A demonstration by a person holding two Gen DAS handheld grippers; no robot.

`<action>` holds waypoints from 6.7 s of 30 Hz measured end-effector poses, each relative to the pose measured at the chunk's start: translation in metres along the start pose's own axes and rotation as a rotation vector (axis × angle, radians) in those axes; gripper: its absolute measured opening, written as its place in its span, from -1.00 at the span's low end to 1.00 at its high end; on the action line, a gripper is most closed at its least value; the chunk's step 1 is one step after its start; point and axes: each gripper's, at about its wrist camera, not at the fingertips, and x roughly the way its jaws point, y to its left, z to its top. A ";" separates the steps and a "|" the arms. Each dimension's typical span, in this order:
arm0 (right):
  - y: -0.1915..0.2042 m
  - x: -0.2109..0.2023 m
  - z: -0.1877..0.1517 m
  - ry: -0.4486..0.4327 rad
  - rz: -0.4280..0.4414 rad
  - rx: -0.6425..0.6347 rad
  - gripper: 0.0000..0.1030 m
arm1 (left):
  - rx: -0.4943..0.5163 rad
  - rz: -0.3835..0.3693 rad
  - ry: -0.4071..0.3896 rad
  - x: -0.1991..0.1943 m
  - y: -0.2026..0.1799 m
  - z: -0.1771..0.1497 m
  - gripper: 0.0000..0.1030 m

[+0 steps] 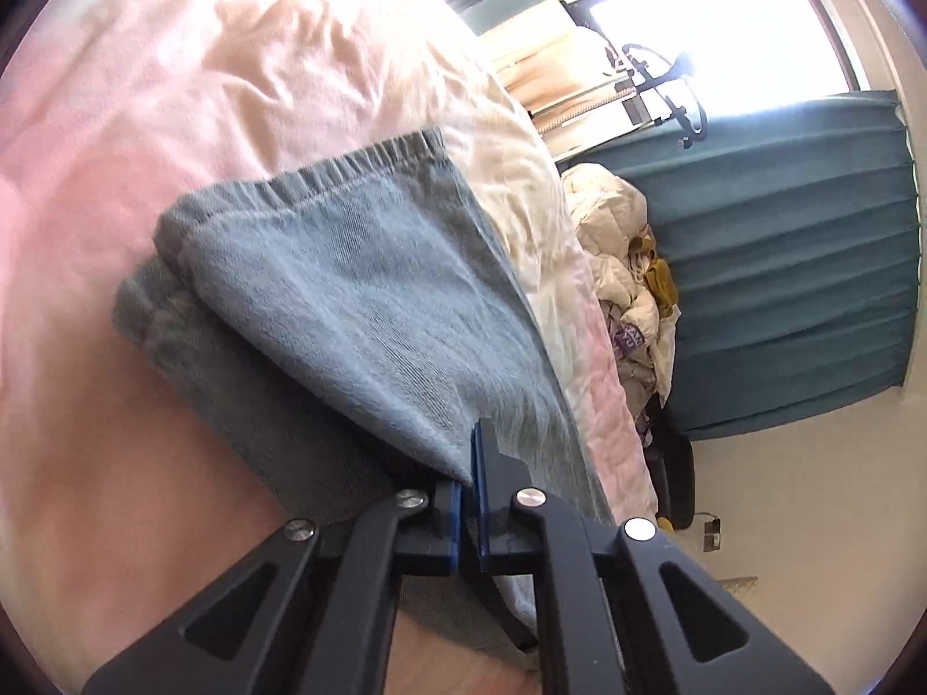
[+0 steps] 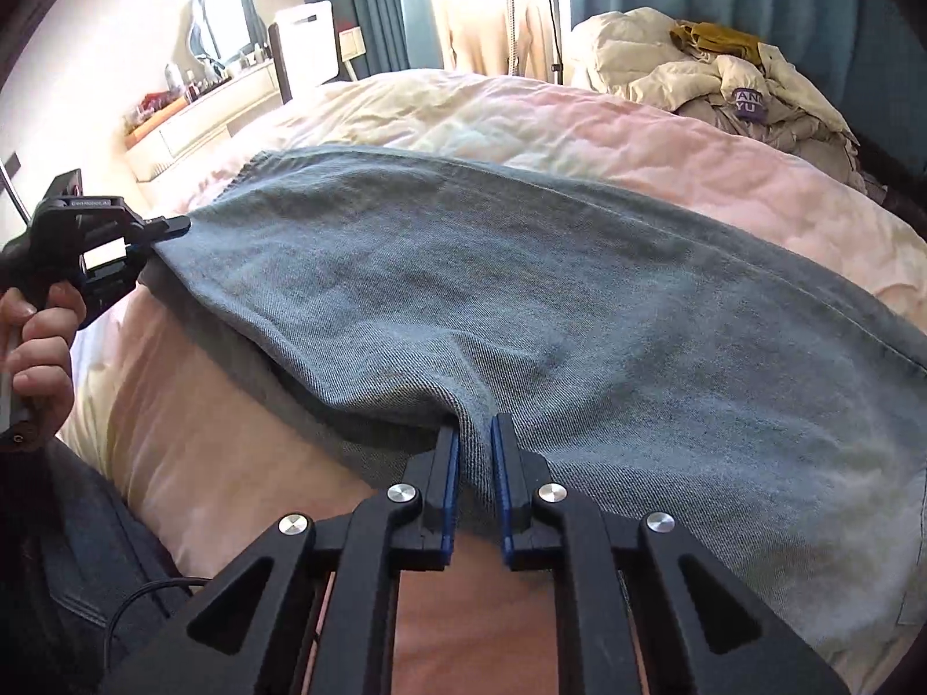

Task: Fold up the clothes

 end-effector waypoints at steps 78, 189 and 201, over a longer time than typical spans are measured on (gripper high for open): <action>-0.169 -0.057 -0.013 -0.126 0.047 0.847 -0.18 | 0.427 0.136 -0.097 -0.011 -0.143 -0.038 -0.87; -0.036 -0.019 0.043 -0.264 0.099 0.241 -0.72 | 0.591 0.027 0.162 0.008 -0.118 -0.162 0.02; -0.182 -0.011 0.046 -0.253 0.168 0.661 -0.73 | 0.602 0.063 0.206 0.025 -0.114 -0.172 0.02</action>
